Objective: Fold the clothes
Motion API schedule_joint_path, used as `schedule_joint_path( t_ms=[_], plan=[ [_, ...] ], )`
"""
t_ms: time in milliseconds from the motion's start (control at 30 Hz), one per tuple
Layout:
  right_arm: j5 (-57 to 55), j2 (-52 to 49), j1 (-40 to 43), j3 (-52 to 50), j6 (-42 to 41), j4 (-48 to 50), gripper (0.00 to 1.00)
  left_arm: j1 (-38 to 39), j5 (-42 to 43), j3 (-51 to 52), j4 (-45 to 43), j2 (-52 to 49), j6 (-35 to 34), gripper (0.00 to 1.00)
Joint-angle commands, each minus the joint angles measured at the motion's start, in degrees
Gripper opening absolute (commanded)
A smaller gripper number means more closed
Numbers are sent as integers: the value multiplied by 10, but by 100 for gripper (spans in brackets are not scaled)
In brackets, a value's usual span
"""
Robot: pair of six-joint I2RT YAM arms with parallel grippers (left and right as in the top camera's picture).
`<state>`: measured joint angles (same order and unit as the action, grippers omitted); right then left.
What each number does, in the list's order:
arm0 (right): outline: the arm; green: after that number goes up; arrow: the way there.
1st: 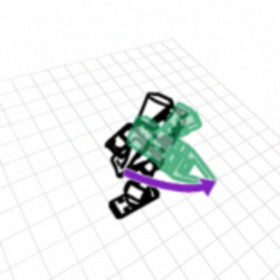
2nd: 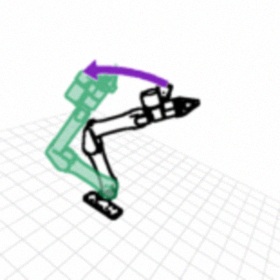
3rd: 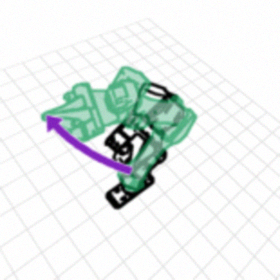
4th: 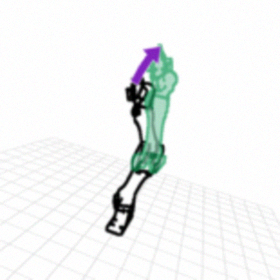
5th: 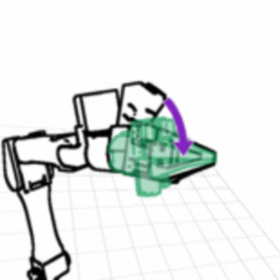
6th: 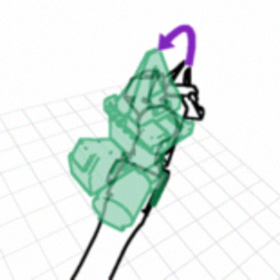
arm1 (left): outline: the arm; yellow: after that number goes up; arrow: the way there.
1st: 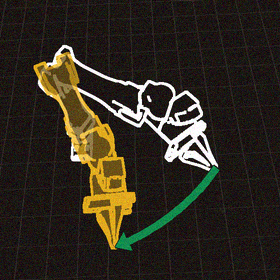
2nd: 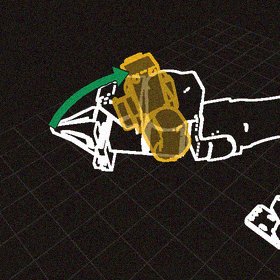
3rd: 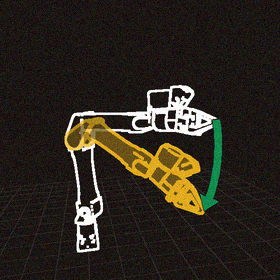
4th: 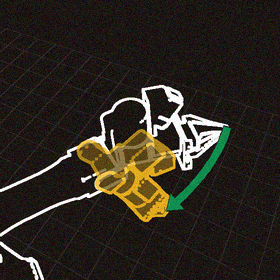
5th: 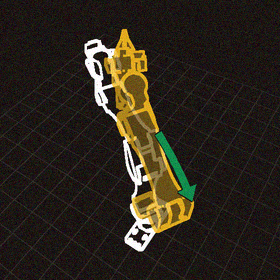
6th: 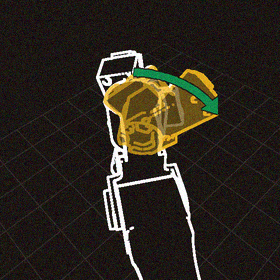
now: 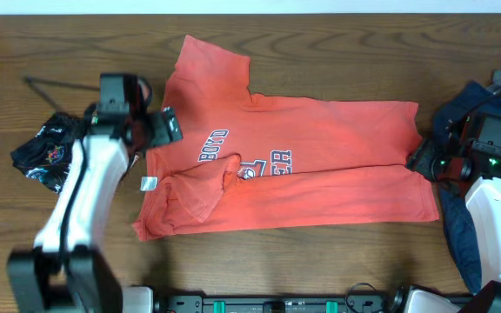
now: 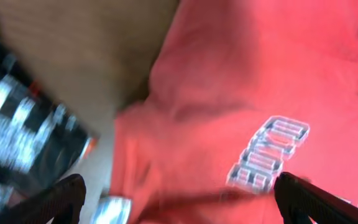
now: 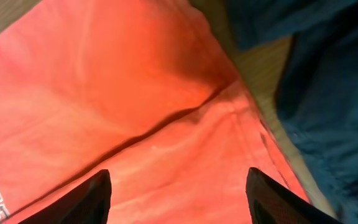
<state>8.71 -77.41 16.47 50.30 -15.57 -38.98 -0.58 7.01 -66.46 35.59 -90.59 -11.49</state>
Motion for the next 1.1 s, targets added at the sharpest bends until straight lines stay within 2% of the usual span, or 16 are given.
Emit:
schedule_joint_path(
  t_ms=[0,167,300,500,700,800,833,967,1067],
  plan=[
    [18,2,-4,5,22,4,68,0,34,-66,-15,-79,54,98],
    [18,2,-4,5,26,4,68,0,44,-168,-42,-200,66,98],
    [18,2,-4,5,30,2,69,0,44,-219,-124,-276,66,98],
    [16,2,-4,5,37,-2,69,5,48,-225,-245,-338,65,98],
    [16,2,-4,5,37,0,69,16,49,-225,-318,-394,66,100],
    [20,1,-5,5,37,5,70,23,70,-225,-336,-413,65,94],
    [21,1,-6,5,42,7,70,25,75,-225,-336,-417,65,90],
    [21,-2,-12,5,45,34,70,35,76,-225,-320,-418,65,53],
    [21,-16,-16,5,45,75,70,35,100,-225,-310,-407,65,12]
  ],
)
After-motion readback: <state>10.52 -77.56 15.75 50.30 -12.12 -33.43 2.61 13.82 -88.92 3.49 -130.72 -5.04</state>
